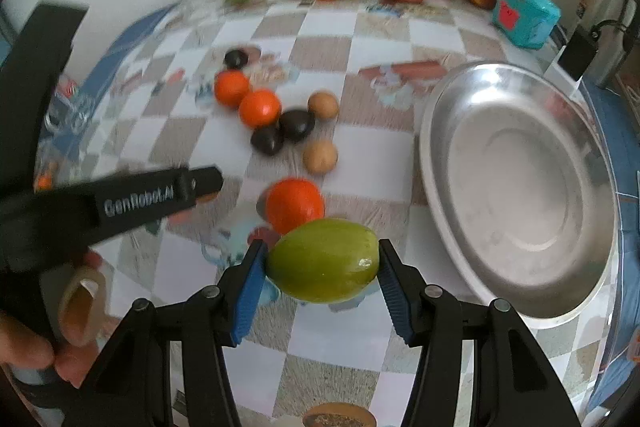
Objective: Organize fruits
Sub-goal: 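Carry the green fruit to the bowl with right while left grasps a brown fruit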
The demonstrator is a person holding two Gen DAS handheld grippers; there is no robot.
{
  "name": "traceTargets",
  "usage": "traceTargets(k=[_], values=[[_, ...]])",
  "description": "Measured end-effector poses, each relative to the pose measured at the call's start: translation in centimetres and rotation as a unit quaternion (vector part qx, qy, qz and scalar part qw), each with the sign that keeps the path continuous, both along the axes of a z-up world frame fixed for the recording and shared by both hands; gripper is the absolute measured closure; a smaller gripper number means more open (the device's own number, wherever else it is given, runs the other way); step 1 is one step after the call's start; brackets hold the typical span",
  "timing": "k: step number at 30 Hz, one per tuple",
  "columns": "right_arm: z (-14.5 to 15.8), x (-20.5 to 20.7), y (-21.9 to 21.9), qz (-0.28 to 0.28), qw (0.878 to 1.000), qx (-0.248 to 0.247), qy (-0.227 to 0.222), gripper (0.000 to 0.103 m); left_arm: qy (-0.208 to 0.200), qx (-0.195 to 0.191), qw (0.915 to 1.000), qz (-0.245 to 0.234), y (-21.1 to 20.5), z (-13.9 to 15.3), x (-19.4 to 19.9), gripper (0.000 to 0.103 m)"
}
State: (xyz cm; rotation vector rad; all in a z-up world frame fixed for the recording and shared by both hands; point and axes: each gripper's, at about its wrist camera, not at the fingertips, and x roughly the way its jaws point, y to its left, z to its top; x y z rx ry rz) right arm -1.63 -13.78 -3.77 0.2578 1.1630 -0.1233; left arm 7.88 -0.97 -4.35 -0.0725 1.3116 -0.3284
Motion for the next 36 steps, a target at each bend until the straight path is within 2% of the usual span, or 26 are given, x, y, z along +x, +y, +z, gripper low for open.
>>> traceTargets(k=[4, 12, 18, 28, 34, 36], values=[[0.6, 0.8, -1.4, -0.023, 1.0, 0.012, -0.007, 0.047, -0.007, -0.003, 0.9999, 0.011, 0.1, 0.3, 0.4, 0.076], [1.8, 2.9, -5.4, -0.093, 0.995, 0.022, -0.028, 0.047, -0.02, 0.021, 0.9995, 0.012, -1.4, 1.0, 2.1, 0.076], [1.5, 4.0, -6.7, -0.104, 0.994, 0.006, -0.024, 0.047, -0.033, 0.027, 0.9991, 0.007, -3.4, 2.1, 3.7, 0.076], [1.6, 3.3, -9.1, -0.123, 0.992, -0.007, -0.022, 0.047, -0.058, 0.023, 0.9976, -0.028, -7.7, 3.5, 3.6, 0.075], [0.7, 1.7, -12.3, -0.161, 0.987, -0.002, -0.007, 0.046, -0.067, 0.023, 0.9958, -0.059, -9.6, 3.5, 2.6, 0.076], [0.5, 1.0, -13.6, -0.178, 0.984, -0.015, -0.001, 0.046, -0.067, 0.019, 0.995, -0.072, -10.3, 3.5, 2.1, 0.076]])
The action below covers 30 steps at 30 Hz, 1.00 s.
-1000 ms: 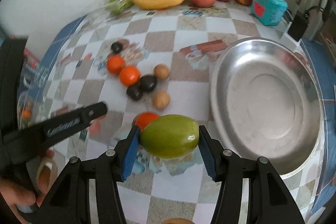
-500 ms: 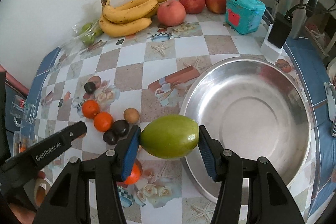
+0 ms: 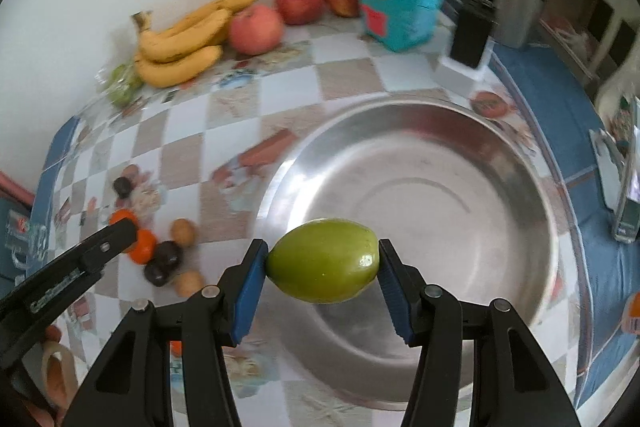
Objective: Organize fruits
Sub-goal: 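Carry the green fruit to the bowl with right while left grasps a brown fruit, then open both grippers to drop the green and brown fruits into the bowl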
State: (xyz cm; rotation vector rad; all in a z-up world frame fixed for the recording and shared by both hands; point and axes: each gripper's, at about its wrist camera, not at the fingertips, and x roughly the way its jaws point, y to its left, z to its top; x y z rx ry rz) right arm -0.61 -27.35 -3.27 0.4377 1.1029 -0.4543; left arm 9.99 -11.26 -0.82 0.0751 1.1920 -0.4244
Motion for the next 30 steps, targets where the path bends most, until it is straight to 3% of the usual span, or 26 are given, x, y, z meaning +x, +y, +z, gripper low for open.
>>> traceTargets(k=[9, 16, 20, 30], values=[[-0.7, -3.8, -5.4, -0.085, 0.996, -0.007, 0.014, 0.046, -0.015, -0.017, 0.9955, -0.092, -4.9, 0.6, -3.8, 0.076], [0.4, -6.3, -7.2, -0.127, 0.992, -0.026, -0.001, 0.046, -0.022, -0.017, 0.9849, -0.171, -9.2, 0.0, -7.2, 0.075], [0.6, -6.6, -7.5, -0.133, 0.991, -0.022, -0.008, 0.046, -0.028, -0.009, 0.9814, -0.19, -10.2, -0.8, -8.1, 0.075], [-2.4, -5.3, -7.0, -0.111, 0.993, -0.002, 0.034, 0.046, -0.015, 0.004, 0.9799, -0.199, -11.0, -3.7, -8.3, 0.075]])
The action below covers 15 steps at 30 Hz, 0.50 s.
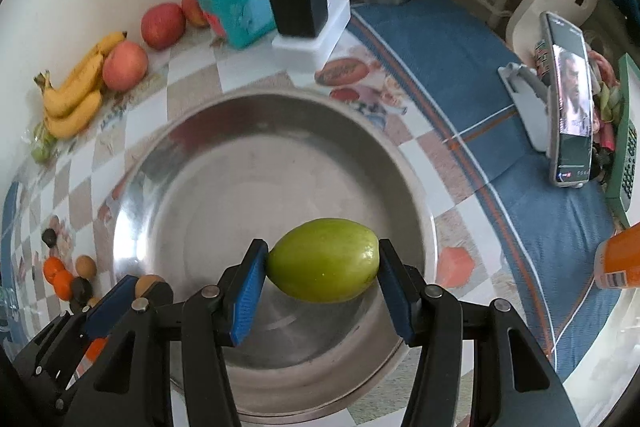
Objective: Organize fruits
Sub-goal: 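Open both grippers to drop the green and brown fruits into the bowl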
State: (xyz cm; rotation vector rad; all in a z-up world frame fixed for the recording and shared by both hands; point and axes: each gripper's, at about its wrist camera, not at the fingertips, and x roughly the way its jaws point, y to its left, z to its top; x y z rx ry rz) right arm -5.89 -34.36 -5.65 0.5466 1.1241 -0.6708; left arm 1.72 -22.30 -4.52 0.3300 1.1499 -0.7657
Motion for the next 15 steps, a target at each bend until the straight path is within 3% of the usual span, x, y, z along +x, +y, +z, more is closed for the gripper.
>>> traceTargets(k=[6, 8, 10, 15], values=[[-0.4, 0.1, 0.0, 0.002, 1.0, 0.006, 0.005, 0.046, -0.002, 0.009, 1.0, -0.004, -0.2, -0.4, -0.3, 0.073], [-0.4, 0.1, -0.1, 0.001, 1.0, 0.008, 0.005, 0.046, -0.003, 0.009, 1.0, -0.003, -0.1, -0.3, -0.3, 0.069], [-0.3, 0.2, -0.1, 0.0, 1.0, 0.007, 0.006, 0.046, -0.002, 0.008, 1.0, -0.002, -0.1, -0.2, -0.3, 0.056], [0.6, 0.0, -0.2, -0.003, 1.0, -0.003, -0.006, 0.041, -0.004, 0.0, 1.0, 0.003, 0.1, 0.4, -0.2, 0.054]])
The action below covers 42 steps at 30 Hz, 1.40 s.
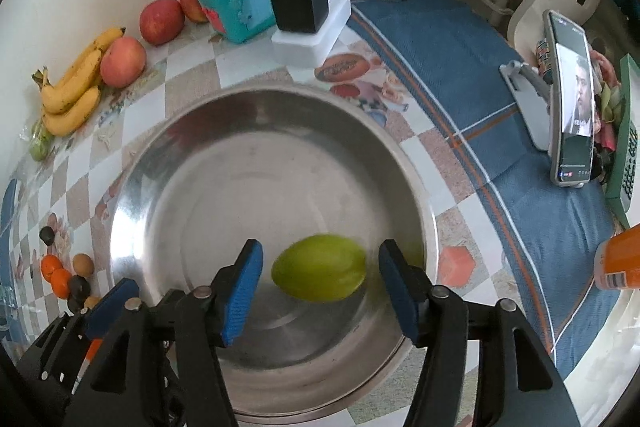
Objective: Organize fruits
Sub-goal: 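Open both grippers to drop the green and brown fruits into the bowl, then withdraw both open grippers from the bowl back toward the fruit pile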
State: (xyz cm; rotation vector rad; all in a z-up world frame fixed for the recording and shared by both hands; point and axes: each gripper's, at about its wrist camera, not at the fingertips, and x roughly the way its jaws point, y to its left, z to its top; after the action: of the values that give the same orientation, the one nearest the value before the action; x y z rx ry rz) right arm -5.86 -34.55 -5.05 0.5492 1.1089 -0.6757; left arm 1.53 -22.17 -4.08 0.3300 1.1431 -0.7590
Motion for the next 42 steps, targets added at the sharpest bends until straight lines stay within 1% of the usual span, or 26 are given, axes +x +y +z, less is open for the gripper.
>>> traceTargets(k=[4, 7, 11, 15, 20, 23, 28, 32, 38, 39, 40, 42], values=[[1.1, -0.4, 0.1, -0.004, 1.0, -0.011, -0.011, 0.041, -0.001, -0.01, 0.9999, 0.008, 0.5, 0.9, 0.3, 0.046], [1.7, -0.7, 0.1, -0.004, 1.0, -0.013, -0.022, 0.041, 0.0, -0.016, 0.9996, 0.023, 1.5, 1.6, 1.0, 0.046], [1.6, -0.7, 0.3, -0.001, 1.0, -0.013, -0.018, 0.041, 0.002, -0.016, 0.9975, 0.069, 3.6, 2.2, 2.6, 0.046], [1.7, -0.6, 0.9, 0.006, 1.0, -0.013, -0.016, 0.041, -0.003, -0.012, 0.9928, 0.119, 6.4, 2.9, 4.1, 0.046], [2.2, -0.3, 2.2, 0.025, 0.999, -0.016, -0.022, 0.041, 0.001, -0.005, 0.9841, 0.178, 9.6, 3.3, 5.9, 0.046], [2.6, 0.1, 3.1, 0.039, 0.999, -0.016, -0.027, 0.041, 0.003, -0.005, 0.9798, 0.2, 11.2, 3.6, 6.5, 0.046], [3.5, 0.7, 4.5, 0.064, 0.997, -0.011, -0.042, 0.041, 0.006, 0.0, 0.9756, 0.22, 12.4, 3.6, 7.0, 0.046], [3.7, 1.2, 5.4, 0.08, 0.996, -0.011, -0.041, 0.041, 0.011, -0.003, 0.9746, 0.224, 12.8, 3.6, 7.2, 0.046], [3.2, 1.3, 5.4, 0.079, 0.996, -0.01, -0.031, 0.041, 0.018, 0.001, 0.9741, 0.225, 12.8, 3.3, 7.3, 0.046], [3.1, 1.3, 5.4, 0.078, 0.996, -0.01, -0.03, 0.041, 0.019, 0.002, 0.974, 0.226, 12.9, 3.2, 7.3, 0.045], [3.1, 1.3, 5.4, 0.078, 0.996, -0.01, -0.029, 0.041, 0.02, 0.003, 0.9736, 0.227, 12.9, 3.2, 7.3, 0.039], [2.8, 1.4, 5.4, 0.078, 0.997, -0.01, -0.024, 0.041, 0.019, 0.008, 0.973, 0.23, 13.0, 3.0, 7.4, 0.033]])
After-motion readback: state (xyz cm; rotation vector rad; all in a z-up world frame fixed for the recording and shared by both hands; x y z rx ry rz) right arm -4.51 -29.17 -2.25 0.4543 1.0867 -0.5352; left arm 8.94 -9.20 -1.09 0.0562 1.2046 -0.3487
